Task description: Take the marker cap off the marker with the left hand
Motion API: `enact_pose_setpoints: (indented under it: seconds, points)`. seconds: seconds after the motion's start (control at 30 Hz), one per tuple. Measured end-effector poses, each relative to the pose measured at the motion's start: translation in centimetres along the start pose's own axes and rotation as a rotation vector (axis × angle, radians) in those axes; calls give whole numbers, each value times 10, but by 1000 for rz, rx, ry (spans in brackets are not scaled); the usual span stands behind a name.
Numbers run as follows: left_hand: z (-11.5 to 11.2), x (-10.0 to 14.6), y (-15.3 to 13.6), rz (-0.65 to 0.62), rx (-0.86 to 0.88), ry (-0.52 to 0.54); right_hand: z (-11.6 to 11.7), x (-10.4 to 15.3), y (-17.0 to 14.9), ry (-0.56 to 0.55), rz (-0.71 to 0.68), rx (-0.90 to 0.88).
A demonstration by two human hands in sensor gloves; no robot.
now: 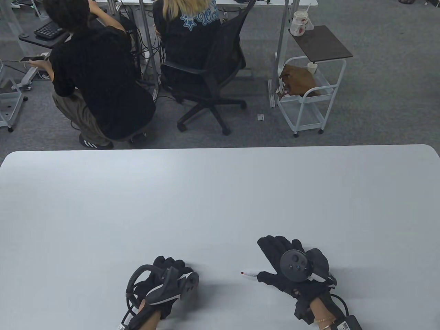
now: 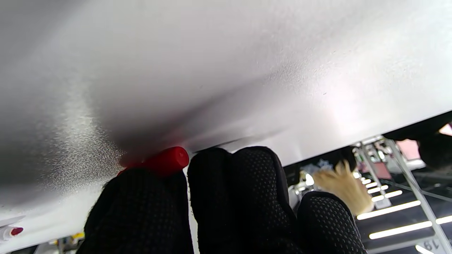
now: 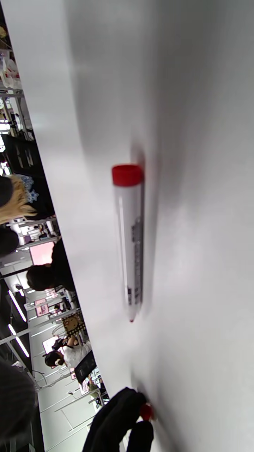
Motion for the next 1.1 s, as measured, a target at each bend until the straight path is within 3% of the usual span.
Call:
enact_pose_setpoints:
  seconds: [0.1,0.17,0.37,0.53,0.83,1.1]
  points:
    - [2,4,-4,4,28,-21,0,0,0,1,2,2]
    - [8,9,-8,9,81,18,-1,1,-2,-10,4,-6]
    - [36,33,-25,56,220,250,-7,3,-11,-46,30,-44]
    - [47,43,-29,20,376,369,-8,3,-17,-54,46,-56]
    - [55,49,-19,-96,496,409,-10,4,-20,-58,70,-47]
    - [50,44,-12,-98,442,361,-7,2,-19,-43,77,-10]
Point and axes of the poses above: the tracker on the back of each hand, its own y axis roughly to the thumb side, its own x axis roughly from the fingertips to the wrist, z = x × y, the point moved 2 cm from there along -x, roughly from the wrist to the fingertips, and after that the axes turned 1 degree about -z, right-handed, at the moved point
